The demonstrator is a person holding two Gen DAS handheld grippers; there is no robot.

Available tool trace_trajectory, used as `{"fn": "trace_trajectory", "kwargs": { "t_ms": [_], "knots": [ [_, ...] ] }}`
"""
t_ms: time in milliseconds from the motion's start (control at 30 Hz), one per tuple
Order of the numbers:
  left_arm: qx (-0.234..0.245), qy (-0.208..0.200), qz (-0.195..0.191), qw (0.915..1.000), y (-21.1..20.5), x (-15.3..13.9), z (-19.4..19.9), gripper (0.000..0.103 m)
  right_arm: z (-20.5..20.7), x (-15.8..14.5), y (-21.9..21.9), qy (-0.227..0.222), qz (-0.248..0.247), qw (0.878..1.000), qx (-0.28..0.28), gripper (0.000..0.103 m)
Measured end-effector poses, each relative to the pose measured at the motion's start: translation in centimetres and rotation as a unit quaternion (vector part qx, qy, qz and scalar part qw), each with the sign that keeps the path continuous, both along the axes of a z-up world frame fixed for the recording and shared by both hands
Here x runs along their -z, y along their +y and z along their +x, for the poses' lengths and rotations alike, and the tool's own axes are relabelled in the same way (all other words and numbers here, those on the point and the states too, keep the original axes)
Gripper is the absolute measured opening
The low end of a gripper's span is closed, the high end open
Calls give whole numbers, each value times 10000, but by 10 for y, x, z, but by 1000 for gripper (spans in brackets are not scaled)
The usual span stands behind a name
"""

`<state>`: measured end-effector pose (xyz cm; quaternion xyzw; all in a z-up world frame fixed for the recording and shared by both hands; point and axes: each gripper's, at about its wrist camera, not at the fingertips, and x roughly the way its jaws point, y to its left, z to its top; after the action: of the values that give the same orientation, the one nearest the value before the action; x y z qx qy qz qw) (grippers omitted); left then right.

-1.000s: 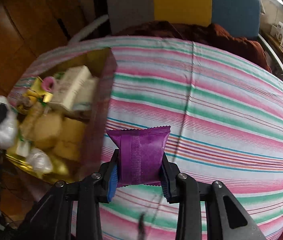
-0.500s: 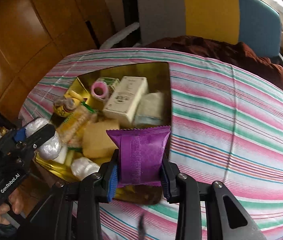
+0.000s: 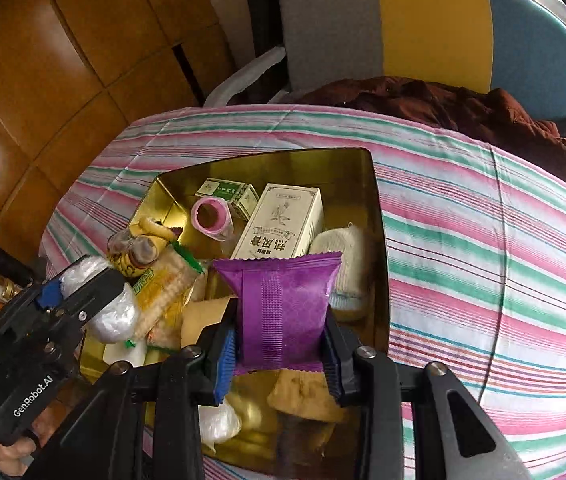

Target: Organize objects

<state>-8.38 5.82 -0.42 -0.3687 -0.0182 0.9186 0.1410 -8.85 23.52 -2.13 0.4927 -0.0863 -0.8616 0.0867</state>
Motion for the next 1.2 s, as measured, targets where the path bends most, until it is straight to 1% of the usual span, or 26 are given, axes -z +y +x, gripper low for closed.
{"fn": "trace_trajectory", "kwargs": {
  "t_ms": [67,100,167,233,267,333,367,400,567,700,767,800,900,1100,1200],
  "knots": [
    [-29,63,-106,9999,7,2,-8,45,-6,4,-2,-62,-19,10000,-71,45],
    [-48,40,-147,9999,10,3,-14,45,-9,7,-4,-86,50,9999,-47,49],
    [-37,47,-173,9998,14,5,-20,47,-13,11,-6,-115,153,9998,-9,50],
    [-70,87,-278,9996,18,5,-22,57,-13,12,-6,-91,135,9999,-2,51],
    [-103,107,-274,9995,18,5,-22,64,-11,13,-6,-63,146,9999,16,51],
    [-172,154,-283,9993,17,3,-19,70,-8,12,-3,3,130,9999,47,54],
    [-212,168,-295,9992,16,3,-18,76,-6,11,-2,41,92,9999,64,54],
    [-266,175,-281,9991,13,3,-17,80,-4,9,-1,87,58,9999,85,54],
    [-414,200,-253,9986,3,-2,-6,84,9,-3,0,332,88,9993,172,55],
    [-514,273,-244,9980,-4,-8,6,92,25,-14,-1,610,412,9966,383,55],
    [-569,315,-225,9976,-7,-10,12,97,34,-18,-3,769,624,9938,510,61],
    [-598,345,-218,9974,-9,-11,16,99,39,-20,-4,837,707,9924,559,68],
    [-649,383,-168,9970,-14,-14,27,102,53,-21,-6,989,943,9883,674,68],
    [-732,345,-87,9967,-22,-15,50,103,83,-16,-11,1191,1255,9814,835,68],
    [-804,332,-156,9961,-23,-13,60,103,92,-15,-13,1232,1333,9797,846,68]
  ]
}}
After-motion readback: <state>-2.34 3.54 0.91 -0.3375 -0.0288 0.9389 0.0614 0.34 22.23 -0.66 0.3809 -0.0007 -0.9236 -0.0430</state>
